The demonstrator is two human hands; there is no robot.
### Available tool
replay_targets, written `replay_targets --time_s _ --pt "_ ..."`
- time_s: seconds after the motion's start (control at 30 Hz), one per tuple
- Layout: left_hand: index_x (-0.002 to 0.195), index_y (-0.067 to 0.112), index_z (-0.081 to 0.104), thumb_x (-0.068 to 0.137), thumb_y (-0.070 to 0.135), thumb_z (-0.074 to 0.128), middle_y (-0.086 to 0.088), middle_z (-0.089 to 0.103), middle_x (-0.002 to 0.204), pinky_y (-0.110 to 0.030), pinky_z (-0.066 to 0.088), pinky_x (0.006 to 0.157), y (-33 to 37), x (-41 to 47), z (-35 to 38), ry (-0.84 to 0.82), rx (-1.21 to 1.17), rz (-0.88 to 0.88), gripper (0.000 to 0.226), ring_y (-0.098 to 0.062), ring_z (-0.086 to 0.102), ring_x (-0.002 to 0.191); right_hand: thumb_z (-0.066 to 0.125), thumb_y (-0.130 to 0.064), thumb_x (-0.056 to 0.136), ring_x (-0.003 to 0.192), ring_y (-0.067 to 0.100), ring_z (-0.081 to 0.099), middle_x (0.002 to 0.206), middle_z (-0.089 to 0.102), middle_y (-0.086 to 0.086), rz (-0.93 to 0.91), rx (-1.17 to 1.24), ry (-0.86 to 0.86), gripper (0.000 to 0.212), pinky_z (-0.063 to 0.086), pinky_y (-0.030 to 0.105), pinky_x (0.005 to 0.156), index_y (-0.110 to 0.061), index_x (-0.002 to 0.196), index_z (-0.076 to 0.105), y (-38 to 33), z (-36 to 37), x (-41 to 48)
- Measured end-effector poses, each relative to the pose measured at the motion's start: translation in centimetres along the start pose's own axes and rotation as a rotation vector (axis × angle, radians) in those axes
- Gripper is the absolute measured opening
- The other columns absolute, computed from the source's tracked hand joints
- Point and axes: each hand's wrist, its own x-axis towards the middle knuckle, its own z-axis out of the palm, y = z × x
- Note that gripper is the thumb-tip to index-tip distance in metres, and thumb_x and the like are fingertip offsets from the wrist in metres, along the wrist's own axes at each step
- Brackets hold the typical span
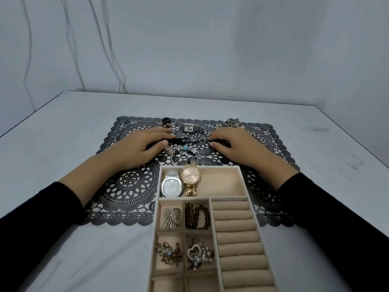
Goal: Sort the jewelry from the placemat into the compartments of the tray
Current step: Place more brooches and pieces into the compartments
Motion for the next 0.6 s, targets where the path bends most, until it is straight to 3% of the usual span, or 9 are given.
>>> replay_targets --time_s 0.1,0.2,0.33,0.43,0.53,0.6 --pt "0.135 0.031 0.056 0.100 0.043 0.041 0.016 0.050 0.143 -0.027 0.031 0.111 -0.3 -0.1 -0.4 0.059 -0.037 0.026 0.039 0.000 0.040 0.134 0.060 -0.025 0.093 0.099 0.013 0.063 0.113 0.069 -0.003 0.015 0.031 0.013 0.025 0.049 0.029 0.091 -0.017 0.114 0.069 -0.2 0.0 0.6" --pt "0.125 0.030 0.063 0.097 0.041 0.049 0.016 0.061 0.129 -0.020 0.037 0.103 -0.8 -0.5 -1.0 0.145 -0.070 0.045 0.034 0.003 0.050 0.123 0.060 -0.028 0.093 0.096 0.004 0.059 0.117 0.068 -0.005 0.044 0.129 0.010 0.026 0.044 0.014 0.083 -0.022 0.117 0.067 -0.9 -0.1 1.1" --pt "0.114 0.028 0.069 0.089 0.048 0.050 0.015 0.067 0.114 -0.014 0.044 0.092 -1.6 -1.7 -1.9 0.191 -0.084 0.054 0.037 0.003 0.058 0.110 0.062 -0.029 0.091 0.104 0.004 0.059 0.117 0.067 -0.007 0.058 0.216 0.017 0.026 0.042 0.014 0.089 -0.024 0.117 0.068 -2.3 -0.4 2.3" --pt "0.111 0.027 0.072 0.089 0.048 0.051 0.014 0.067 0.114 -0.015 0.044 0.096 -2.1 -2.6 -2.1 0.146 -0.070 0.053 0.037 0.002 0.059 0.109 0.066 -0.030 0.089 0.096 0.000 0.061 0.111 0.069 -0.009 0.046 0.293 -0.012 0.026 0.046 0.015 0.086 -0.027 0.114 0.070 -3.8 -0.6 3.4" --pt "0.111 0.028 0.073 0.088 0.050 0.050 0.015 0.067 0.116 -0.004 0.039 0.091 -2.3 -3.4 -2.2 0.119 -0.064 0.034 0.039 0.005 0.057 0.110 0.070 -0.029 0.086 0.075 -0.016 0.056 0.096 0.066 -0.017 0.014 0.346 -0.107 0.024 0.039 0.001 0.068 -0.026 0.109 0.072 -5.2 -0.3 4.4" --pt "0.111 0.028 0.073 0.087 0.052 0.051 0.015 0.067 0.116 -0.003 0.038 0.088 -2.2 -3.8 -2.3 0.122 -0.072 0.028 0.040 0.005 0.058 0.110 0.073 -0.031 0.083 0.079 -0.015 0.056 0.095 0.067 -0.018 -0.013 0.343 -0.147 0.024 0.040 -0.001 0.067 -0.027 0.107 0.073 -5.9 0.1 4.9"
